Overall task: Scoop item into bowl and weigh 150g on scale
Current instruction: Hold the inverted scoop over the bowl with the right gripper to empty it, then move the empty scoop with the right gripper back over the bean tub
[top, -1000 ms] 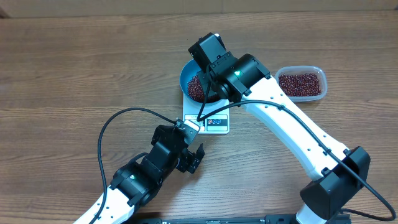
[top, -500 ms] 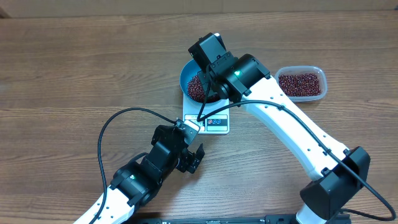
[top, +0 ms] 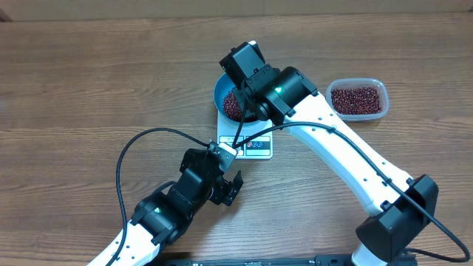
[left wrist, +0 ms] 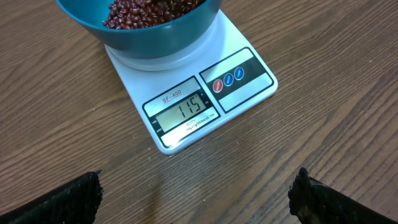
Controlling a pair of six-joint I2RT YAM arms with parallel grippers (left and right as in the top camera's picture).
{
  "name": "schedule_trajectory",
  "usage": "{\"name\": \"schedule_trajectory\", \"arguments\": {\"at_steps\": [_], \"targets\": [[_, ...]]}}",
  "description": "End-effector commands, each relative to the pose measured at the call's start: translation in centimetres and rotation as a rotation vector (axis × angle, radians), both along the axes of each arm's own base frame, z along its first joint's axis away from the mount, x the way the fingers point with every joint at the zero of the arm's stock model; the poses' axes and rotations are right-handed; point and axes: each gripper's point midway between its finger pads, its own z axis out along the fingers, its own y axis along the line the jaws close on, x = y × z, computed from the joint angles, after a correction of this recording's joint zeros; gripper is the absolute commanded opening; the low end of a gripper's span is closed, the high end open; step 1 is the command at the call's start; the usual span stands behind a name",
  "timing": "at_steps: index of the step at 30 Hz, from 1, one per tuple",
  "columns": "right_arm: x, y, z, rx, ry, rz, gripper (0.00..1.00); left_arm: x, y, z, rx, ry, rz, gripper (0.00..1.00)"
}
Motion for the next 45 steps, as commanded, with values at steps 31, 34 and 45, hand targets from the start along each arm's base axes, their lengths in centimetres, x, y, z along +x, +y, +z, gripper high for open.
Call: {"name": "schedule_trajectory", "arguments": {"at_steps": [31, 34, 45], "targets": [[3.1, -8.9, 7.5, 0.382, -0.127, -0.453, 0.04, 0.0, 0.0, -0.2, 0.002, 0.003, 0.007, 1.0], [4.5, -12.9, 7.3, 0.374, -0.143, -0.548, 0.04, 0.0, 0.0, -0.2, 0.002, 0.003, 0.007, 1.0], [5.6, -21.3, 5.1, 0.311, -0.107, -0.723, 0.04, 0.0, 0.0, -0.2, 0.002, 0.003, 0.007, 0.99]]}}
